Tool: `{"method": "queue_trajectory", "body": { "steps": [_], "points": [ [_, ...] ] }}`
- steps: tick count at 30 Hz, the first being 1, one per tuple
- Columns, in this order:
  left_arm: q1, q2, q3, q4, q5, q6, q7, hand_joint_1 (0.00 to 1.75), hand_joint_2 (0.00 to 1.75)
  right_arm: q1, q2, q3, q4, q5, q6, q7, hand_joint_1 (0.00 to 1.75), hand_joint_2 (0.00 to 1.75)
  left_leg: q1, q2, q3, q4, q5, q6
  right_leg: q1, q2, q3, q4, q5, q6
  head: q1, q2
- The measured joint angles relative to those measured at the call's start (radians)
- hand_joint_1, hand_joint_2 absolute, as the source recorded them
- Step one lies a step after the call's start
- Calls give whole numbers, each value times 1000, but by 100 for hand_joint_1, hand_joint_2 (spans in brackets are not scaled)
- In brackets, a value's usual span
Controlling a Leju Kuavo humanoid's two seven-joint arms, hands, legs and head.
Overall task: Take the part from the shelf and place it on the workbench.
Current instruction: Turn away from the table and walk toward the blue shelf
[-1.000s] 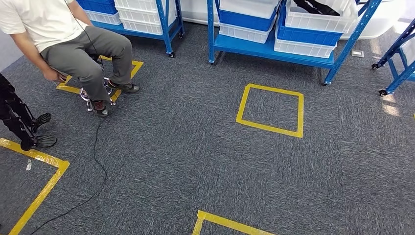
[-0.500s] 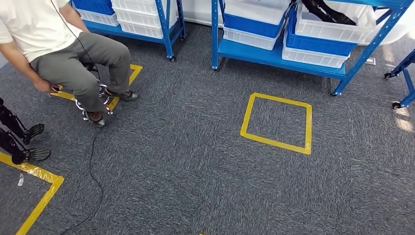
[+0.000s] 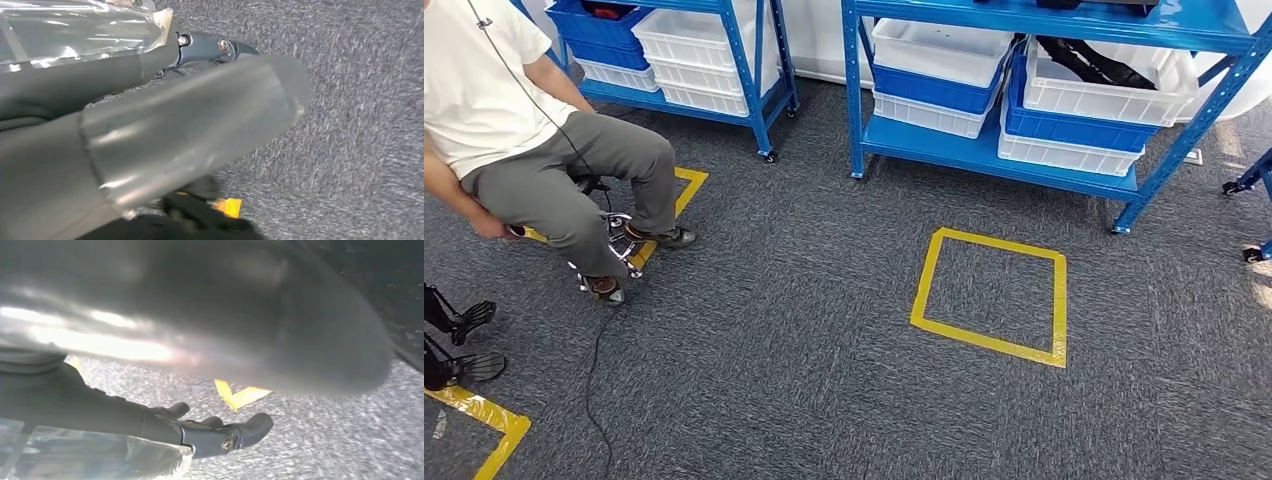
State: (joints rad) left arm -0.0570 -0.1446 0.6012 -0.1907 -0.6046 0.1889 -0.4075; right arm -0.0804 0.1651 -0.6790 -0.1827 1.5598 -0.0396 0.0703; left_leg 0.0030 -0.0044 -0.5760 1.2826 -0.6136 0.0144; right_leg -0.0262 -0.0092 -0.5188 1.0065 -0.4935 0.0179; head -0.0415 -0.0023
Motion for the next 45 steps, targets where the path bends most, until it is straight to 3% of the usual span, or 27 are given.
{"method": "queue_trajectory", "body": {
  "steps": [1, 2, 3, 5, 6, 7, 9, 11, 13, 16, 17, 19, 20, 21, 22, 23, 25, 27, 30, 31, 32, 34, 36, 38, 40, 43, 45],
  "points": [
    [2, 0, 0, 0, 0, 1, 2, 0, 0, 1, 0, 2, 0, -3, 1, 3, 0, 0, 0, 1, -41, 14, -33, 1, 4, 4, 8, -1, -7, -5, 0, 0],
    [4, -1, 0, 0, 0, 1, 4, 0, 44, 3, 0, 3, 0, -6, 1, 7, 0, 0, -1, 1, -73, 11, -47, 6, 8, 7, 16, -2, -14, -8, 0, 0],
    [4, -1, 0, 1, 0, 1, 7, 0, 87, 5, -1, 3, 0, -8, 2, 11, 0, 0, -4, 1, -93, -13, -34, 15, 12, 10, 25, -2, -22, -12, 0, 0],
    [4, -1, 1, 1, 0, 1, 10, 0, 175, 7, 0, 3, 0, -11, 3, 18, 0, 0, -17, 1, -91, -116, 66, 44, 19, 12, 41, -5, -38, -18, 0, 0],
    [4, 1, 2, 1, -1, 1, 11, 0, 175, 7, 1, 3, 0, -12, 4, 21, 0, 44, -28, -2, -79, -174, 121, 62, 22, 14, 50, -6, -46, -19, 1, 0],
    [4, 1, 3, 1, -1, 2, 11, 0, 175, 5, 3, 4, 0, -12, 4, 23, 0, 87, -38, -9, -67, -217, 154, 80, 23, 16, 57, -8, -54, -19, 2, 0],
    [4, 2, 6, 1, -1, 3, 14, 0, 175, 2, 7, 4, 0, -11, 4, 28, 0, 175, -51, -23, -53, -249, 168, 100, 24, 21, 70, -14, -68, -14, 3, 0],
    [2, -1, 7, 2, -1, 4, 16, 0, 175, -1, 7, 5, 0, -10, 1, 36, 0, 175, -47, -24, -30, -272, 174, 96, 31, 21, 80, -19, -76, -9, 2, 0],
    [1, -4, 9, 2, -1, 4, 18, 0, 175, 0, 5, 6, -1, -10, -2, 43, 0, 175, -37, -22, -3, -305, 192, 88, 35, 18, 65, 26, -96, -6, 4, 0],
    [2, -7, 12, 2, -1, 4, 21, 0, 175, 0, -1, 5, -2, -15, -7, 45, 0, 175, -29, -18, 9, -316, 196, 84, 24, 16, -45, 201, -155, -1, 9, 0],
    [3, -8, 12, 2, -1, 4, 22, 0, 175, -1, -3, 5, -2, -17, -9, 45, 0, 175, -27, -18, 12, -315, 191, 79, 20, 16, -77, 236, -156, 6, 10, 0],
    [5, -9, 13, 2, -1, 5, 26, 0, 175, -6, -7, 4, -3, -19, -11, 45, 0, 175, -23, -19, 21, -310, 179, 70, 13, 16, -91, 214, -115, 30, 10, 0],
    [6, -10, 13, 2, -1, 5, 27, 0, 175, -7, -8, 4, -4, -19, -11, 46, 0, 175, -21, -20, 27, -305, 170, 63, 9, 16, -75, 152, -73, 46, 10, 0],
    [6, -10, 13, 2, -1, 5, 28, 0, 175, -8, -8, 4, -4, -19, -11, 47, 0, 175, -20, -21, 29, -299, 160, 57, 6, 15, -59, 100, -39, 54, 11, 0],
    [5, -10, 14, 2, -2, 5, 28, 0, 175, -9, -8, 4, -4, -19, -10, 47, 0, 175, -21, -23, 29, -289, 149, 50, 5, 16, -44, 52, -14, 54, 12, 0],
    [5, -10, 14, 2, -2, 6, 28, 0, 175, -10, -8, 4, -4, -19, -10, 48, 0, 175, -23, -23, 26, -281, 139, 44, 5, 16, -33, 23, 1, 46, 12, 0],
    [4, -10, 14, 3, -2, 6, 28, 0, 175, -15, -6, 3, -5, -19, -9, 48, 0, 175, -26, -24, 23, -272, 126, 36, 7, 18, -28, 15, -1, 16, 12, 0],
    [4, -8, 14, 3, -2, 7, 28, 0, 175, -21, -3, 3, -6, -20, -9, 49, 0, 175, -23, -18, 21, -257, 114, 26, 4, 18, -23, 16, -4, -1, 10, 0],
    [3, -8, 14, 3, -3, 7, 28, 0, 175, -27, -2, 3, -7, -18, -13, 52, 0, 44, -12, -4, -48, -119, 42, 2, 2, 15, -13, 15, -9, -15, 4, 0],
    [3, -8, 14, 3, -3, 7, 28, 0, 175, -26, -3, 3, -7, -17, -18, 54, 0, 44, -7, -1, -88, -51, 16, -4, 3, 14, -11, 15, -12, -18, 4, 0],
    [4, -8, 14, 3, -4, 6, 28, 0, 175, -24, -3, 4, -7, -15, -27, 56, 0, 87, -3, 0, -122, -1, 5, -7, 4, 13, -9, 15, -15, -20, 4, 0],
    [5, -8, 14, 3, -5, 4, 28, 0, 175, -19, -3, 4, -7, -15, -46, 59, 0, 175, 0, 1, -146, 3, 42, -5, 6, 12, -1, 15, -23, -22, 4, 0],
    [4, -7, 14, 3, -8, 4, 28, 0, 175, -19, -3, 4, -7, -19, -62, 61, 0, 175, -3, 1, -102, -121, 130, 11, 8, 14, 9, 14, -31, -21, 4, 0],
    [2, -5, 15, 3, -11, 4, 28, 0, 175, -21, -1, 4, -7, -30, -75, 60, 0, 87, -12, 4, -55, -228, 178, 30, 10, 14, 14, 11, -39, -16, 5, 0],
    [1, -4, 16, 3, -13, 4, 27, 0, 175, -19, 0, 3, -7, -42, -85, 58, 0, 0, -20, 5, -43, -253, 175, 41, 9, 13, 15, 6, -46, -8, 6, 0],
    [3, -6, 17, 3, -14, 3, 27, 0, 175, -10, -5, 0, -8, -52, -95, 57, 0, 0, -18, 8, -14, -284, 180, 51, 12, 11, 22, 10, -57, 1, 7, 0],
    [3, -8, 20, 3, -15, 1, 26, 0, 175, -4, -10, -3, -8, -56, -98, 56, 0, 0, -13, 19, 6, -306, 184, 55, 15, 10, -19, 97, -94, -4, 10, 0]
  ]
}}
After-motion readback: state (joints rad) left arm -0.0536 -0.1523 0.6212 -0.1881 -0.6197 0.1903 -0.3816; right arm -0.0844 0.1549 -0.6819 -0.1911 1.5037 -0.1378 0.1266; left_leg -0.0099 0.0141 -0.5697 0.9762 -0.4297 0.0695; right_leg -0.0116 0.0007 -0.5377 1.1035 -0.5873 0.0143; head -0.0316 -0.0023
